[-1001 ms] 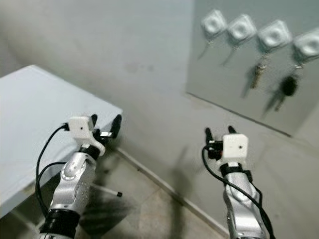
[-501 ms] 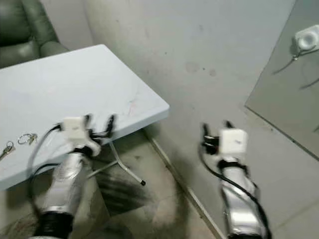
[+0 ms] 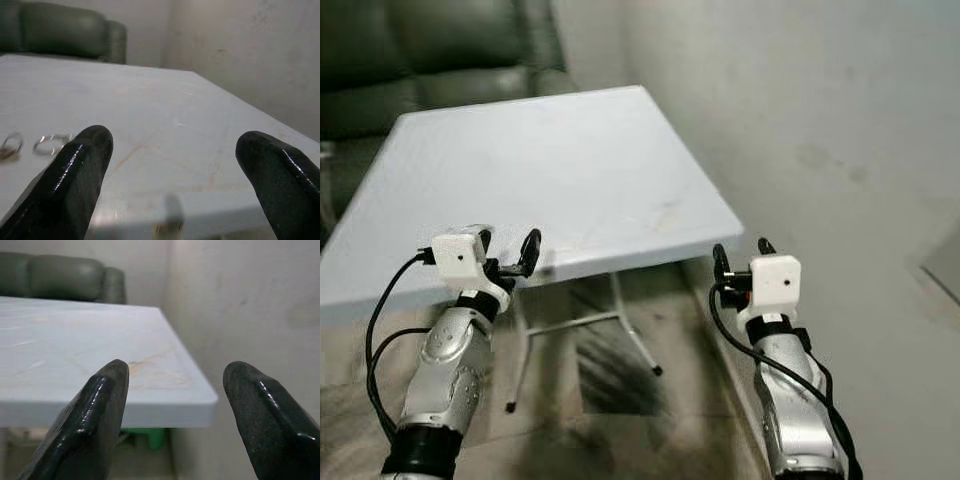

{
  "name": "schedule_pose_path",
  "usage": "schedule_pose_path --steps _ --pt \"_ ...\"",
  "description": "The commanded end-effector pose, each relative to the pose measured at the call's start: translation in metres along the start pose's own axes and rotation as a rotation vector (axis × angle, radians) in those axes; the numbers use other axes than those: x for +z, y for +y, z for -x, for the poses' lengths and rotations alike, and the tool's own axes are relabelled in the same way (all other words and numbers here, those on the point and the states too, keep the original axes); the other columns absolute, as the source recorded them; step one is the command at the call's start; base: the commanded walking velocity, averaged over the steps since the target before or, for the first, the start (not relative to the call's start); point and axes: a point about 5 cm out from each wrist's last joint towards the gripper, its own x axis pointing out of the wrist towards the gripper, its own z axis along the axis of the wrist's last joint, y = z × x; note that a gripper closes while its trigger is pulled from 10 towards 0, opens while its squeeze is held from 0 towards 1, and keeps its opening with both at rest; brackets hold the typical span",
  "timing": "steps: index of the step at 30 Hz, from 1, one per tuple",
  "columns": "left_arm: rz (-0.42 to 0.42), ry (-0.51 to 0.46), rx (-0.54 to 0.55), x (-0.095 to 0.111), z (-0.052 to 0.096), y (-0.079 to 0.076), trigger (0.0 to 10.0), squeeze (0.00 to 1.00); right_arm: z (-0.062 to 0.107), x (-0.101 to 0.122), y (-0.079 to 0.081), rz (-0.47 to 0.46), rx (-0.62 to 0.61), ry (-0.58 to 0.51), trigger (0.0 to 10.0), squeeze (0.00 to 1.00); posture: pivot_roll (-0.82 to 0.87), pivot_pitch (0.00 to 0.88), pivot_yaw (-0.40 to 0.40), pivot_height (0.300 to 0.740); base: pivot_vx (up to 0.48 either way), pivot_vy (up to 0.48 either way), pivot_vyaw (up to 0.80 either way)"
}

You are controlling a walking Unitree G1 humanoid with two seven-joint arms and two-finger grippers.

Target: Hang keys on a hook

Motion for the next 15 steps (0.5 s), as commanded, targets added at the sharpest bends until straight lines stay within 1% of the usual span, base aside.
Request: schedule_pose_path --steps 1,13,14,15 --pt "-0.013 -0.022 -0.015 0.0076 -0.0033 -0.0024 10.0 0.0 -0.0013 0.0039 -0.0014 -0.002 -0.005 -0.011 10.0 0.0 -0.05 0.0 -0.008 0.74 0.0 0.0 0.8" --pt "-0.012 -0.026 -0.019 0.0088 -0.0037 -0.0026 10.0 0.0 -0.0013 0.0042 -0.0002 -0.008 -0.003 -0.013 10.0 0.0 -0.05 0.0 -0.008 0.74 0.0 0.0 0.8" --pt "-0.012 -0.025 -0.019 0.0087 -0.0038 -0.0026 10.0 0.0 -0.0013 0.0044 0.0001 -0.011 -0.002 -0.017 10.0 0.0 -0.05 0.0 -0.007 0.74 0.0 0.0 0.69" --pt "-0.01 -0.024 -0.019 0.0086 -0.0039 -0.0026 10.0 0.0 -0.0014 0.0053 0.0004 -0.036 -0.003 -0.024 10.0 0.0 -0.05 0.0 -0.007 0.74 0.0 0.0 0.0"
